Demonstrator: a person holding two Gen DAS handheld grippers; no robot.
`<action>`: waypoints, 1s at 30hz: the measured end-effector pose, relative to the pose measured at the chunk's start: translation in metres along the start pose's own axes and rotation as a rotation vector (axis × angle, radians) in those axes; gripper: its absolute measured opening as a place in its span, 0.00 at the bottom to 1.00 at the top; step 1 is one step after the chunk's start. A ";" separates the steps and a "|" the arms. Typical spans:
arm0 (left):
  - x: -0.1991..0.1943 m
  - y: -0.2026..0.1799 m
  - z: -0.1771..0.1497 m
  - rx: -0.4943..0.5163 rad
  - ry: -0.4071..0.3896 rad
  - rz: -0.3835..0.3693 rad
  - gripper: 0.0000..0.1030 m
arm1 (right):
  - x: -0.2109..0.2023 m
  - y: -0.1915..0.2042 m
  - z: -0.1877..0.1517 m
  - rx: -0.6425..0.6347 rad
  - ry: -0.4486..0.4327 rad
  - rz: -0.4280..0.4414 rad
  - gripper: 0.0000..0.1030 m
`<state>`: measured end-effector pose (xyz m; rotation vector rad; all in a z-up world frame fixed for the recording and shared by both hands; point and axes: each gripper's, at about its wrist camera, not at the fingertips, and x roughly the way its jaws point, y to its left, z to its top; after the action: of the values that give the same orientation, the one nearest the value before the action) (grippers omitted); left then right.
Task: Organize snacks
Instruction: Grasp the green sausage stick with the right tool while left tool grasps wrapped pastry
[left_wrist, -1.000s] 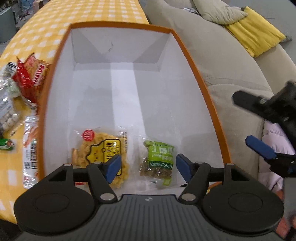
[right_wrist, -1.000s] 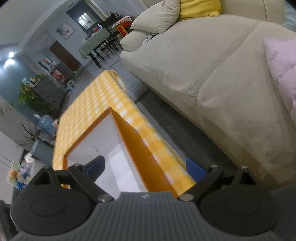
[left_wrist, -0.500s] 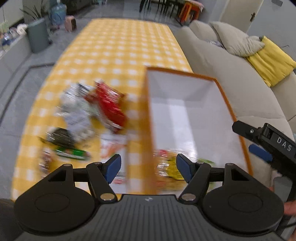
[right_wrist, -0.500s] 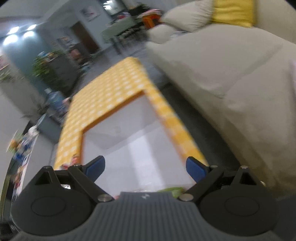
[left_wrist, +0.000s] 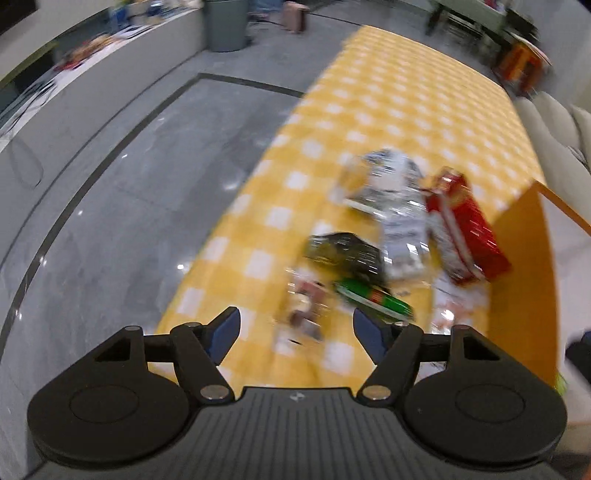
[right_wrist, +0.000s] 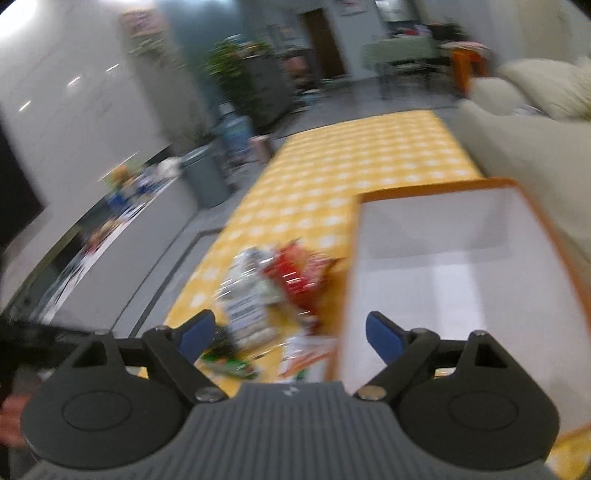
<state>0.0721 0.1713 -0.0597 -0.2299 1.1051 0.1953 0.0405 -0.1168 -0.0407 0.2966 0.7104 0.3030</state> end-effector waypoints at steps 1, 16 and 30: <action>0.007 0.003 0.000 0.001 0.007 -0.018 0.80 | 0.005 0.009 -0.005 -0.048 0.007 0.032 0.84; 0.081 0.002 0.002 0.058 0.151 -0.030 0.60 | 0.062 0.047 -0.041 -0.203 0.148 0.083 0.67; 0.094 0.011 0.012 -0.043 0.101 -0.056 0.68 | 0.088 0.051 -0.053 -0.206 0.199 0.091 0.68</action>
<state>0.1207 0.1894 -0.1398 -0.3118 1.1943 0.1594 0.0599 -0.0294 -0.1122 0.1034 0.8559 0.4937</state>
